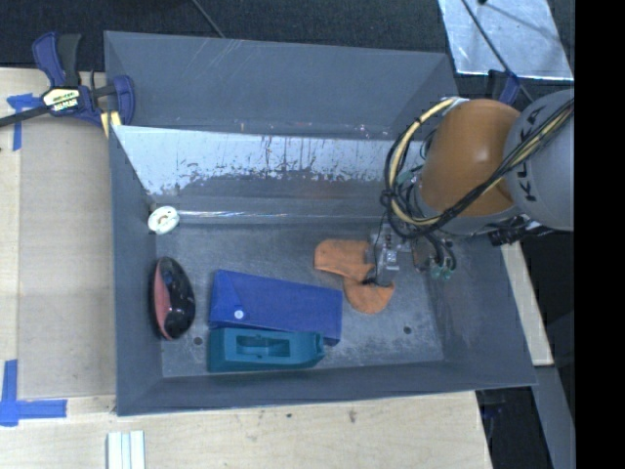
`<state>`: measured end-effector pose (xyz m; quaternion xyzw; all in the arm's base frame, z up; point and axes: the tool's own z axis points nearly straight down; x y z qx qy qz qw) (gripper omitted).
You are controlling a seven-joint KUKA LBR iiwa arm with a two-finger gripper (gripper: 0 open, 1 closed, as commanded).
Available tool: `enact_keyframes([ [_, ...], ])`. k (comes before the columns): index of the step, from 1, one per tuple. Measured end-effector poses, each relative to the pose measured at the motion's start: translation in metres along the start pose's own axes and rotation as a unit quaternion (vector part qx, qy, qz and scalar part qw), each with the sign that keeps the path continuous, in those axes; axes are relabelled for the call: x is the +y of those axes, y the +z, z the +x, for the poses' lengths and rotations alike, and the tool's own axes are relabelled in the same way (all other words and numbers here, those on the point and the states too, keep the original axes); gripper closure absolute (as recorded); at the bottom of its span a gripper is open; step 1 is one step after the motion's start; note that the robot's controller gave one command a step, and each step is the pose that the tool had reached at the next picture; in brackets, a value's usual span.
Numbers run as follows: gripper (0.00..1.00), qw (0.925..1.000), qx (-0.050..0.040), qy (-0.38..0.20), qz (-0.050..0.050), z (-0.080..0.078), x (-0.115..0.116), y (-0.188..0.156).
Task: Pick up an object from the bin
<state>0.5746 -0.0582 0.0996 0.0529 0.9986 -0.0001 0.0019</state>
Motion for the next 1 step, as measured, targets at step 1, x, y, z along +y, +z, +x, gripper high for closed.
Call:
enact_keyframes([
  [1,1.00,0.9993,-0.0028,0.038,0.000,-0.0007,0.0006,-0.1760],
])
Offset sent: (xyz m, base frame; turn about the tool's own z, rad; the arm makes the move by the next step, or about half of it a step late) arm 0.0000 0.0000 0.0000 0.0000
